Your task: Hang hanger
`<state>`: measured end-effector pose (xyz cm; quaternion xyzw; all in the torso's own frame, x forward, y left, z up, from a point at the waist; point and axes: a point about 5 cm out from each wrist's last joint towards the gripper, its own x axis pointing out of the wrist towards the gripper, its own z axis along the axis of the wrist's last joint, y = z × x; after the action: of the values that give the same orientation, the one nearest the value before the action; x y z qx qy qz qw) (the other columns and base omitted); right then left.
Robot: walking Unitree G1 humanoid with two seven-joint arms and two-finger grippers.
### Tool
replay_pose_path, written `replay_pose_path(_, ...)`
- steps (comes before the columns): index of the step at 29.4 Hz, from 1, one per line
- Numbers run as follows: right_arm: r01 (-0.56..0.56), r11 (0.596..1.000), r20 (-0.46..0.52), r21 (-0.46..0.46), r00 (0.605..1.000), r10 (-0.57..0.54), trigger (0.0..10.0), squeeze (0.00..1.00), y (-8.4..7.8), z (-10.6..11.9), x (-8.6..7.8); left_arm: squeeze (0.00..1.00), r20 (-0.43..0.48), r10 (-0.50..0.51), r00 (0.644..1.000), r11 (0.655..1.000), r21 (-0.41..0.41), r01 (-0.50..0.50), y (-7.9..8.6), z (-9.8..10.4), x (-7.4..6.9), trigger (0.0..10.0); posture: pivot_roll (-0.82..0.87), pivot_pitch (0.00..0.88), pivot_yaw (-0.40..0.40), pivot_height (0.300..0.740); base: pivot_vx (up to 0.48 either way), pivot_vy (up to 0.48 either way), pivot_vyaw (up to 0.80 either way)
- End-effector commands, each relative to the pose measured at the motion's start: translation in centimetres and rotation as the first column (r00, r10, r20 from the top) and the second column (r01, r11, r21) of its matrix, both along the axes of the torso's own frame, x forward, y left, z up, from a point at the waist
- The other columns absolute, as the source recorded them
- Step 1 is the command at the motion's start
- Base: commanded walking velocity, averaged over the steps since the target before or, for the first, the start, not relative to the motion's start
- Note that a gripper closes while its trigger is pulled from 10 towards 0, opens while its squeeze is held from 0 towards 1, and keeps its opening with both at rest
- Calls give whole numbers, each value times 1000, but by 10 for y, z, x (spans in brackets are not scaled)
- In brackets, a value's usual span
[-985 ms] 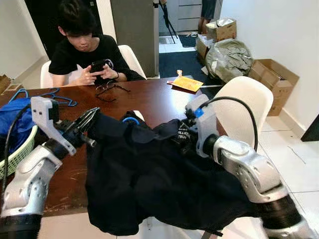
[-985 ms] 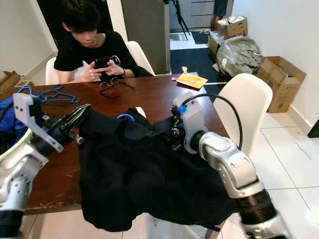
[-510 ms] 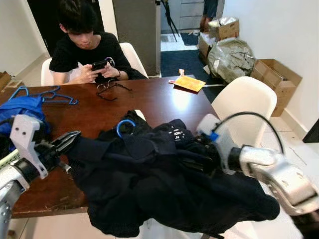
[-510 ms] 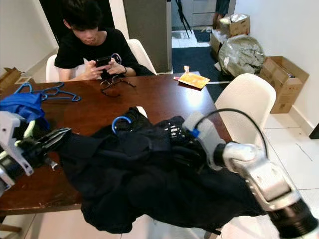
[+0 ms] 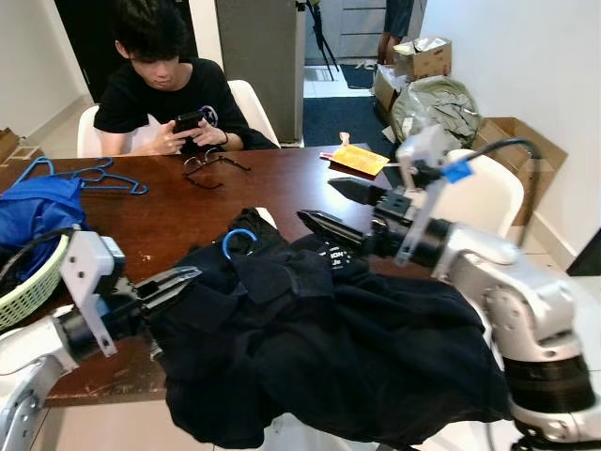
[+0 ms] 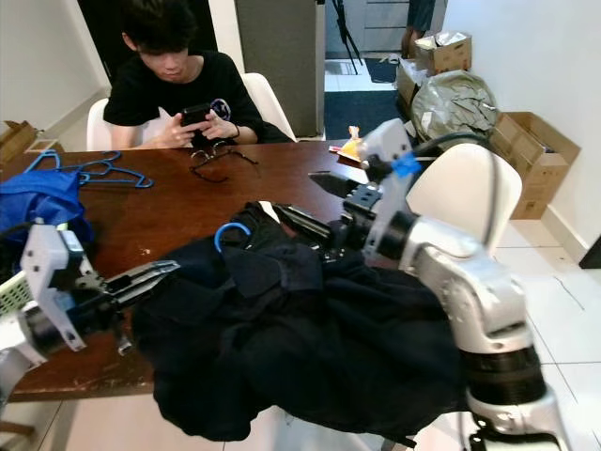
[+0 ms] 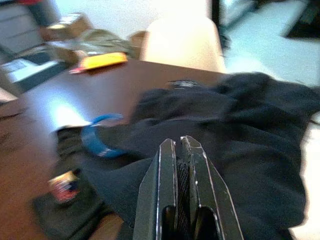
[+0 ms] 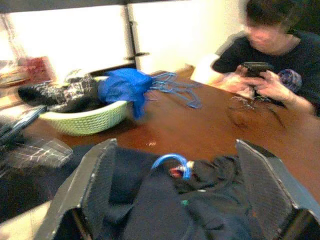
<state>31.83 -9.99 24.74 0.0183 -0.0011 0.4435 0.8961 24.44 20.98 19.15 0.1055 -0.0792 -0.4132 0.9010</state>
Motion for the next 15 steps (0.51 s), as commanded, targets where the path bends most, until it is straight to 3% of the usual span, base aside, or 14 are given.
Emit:
replay_pose_path(1, 8, 999, -40, -48, 999, -10, 10000, 0, 5, -11, 2, 0, 16, -35, 999, 999, 32, 34, -7, 1, -2, 10000, 60, 0, -3, 735, 0, 0, 0)
replay_pose_path(2, 4, 997, -67, -83, 998, -9, 10000, 0, 16, -21, 6, 0, 15, -72, 997, 997, 42, 72, -16, 0, -3, 10000, 65, 0, -7, 735, 0, 0, 0)
replay_pose_path(5, 3, 993, -85, -116, 996, -13, 10000, 0, 24, -28, 12, 0, 12, -109, 994, 993, 42, 109, -26, -2, -4, 10000, 71, 0, -15, 735, 0, 0, 0)
replay_pose_path(7, -6, 991, -111, -132, 994, -9, 10000, 0, 40, -33, 25, 0, 1, -165, 986, 986, 24, 165, -43, -6, -8, 10000, 88, 0, -34, 735, 0, 0, 0)
replay_pose_path(13, -8, 991, -118, -135, 993, -8, 10000, 0, 47, -34, 30, 0, 0, -178, 984, 984, 21, 178, -49, -8, -9, 10000, 95, 0, -41, 735, 0, 0, 0)
replay_pose_path(15, 18, 996, -126, -86, 992, -29, 10000, 0, 59, -38, 40, 0, 8, -125, 992, 992, -9, 125, -55, -14, -4, 10000, 125, 0, -60, 735, 0, 0, 0)
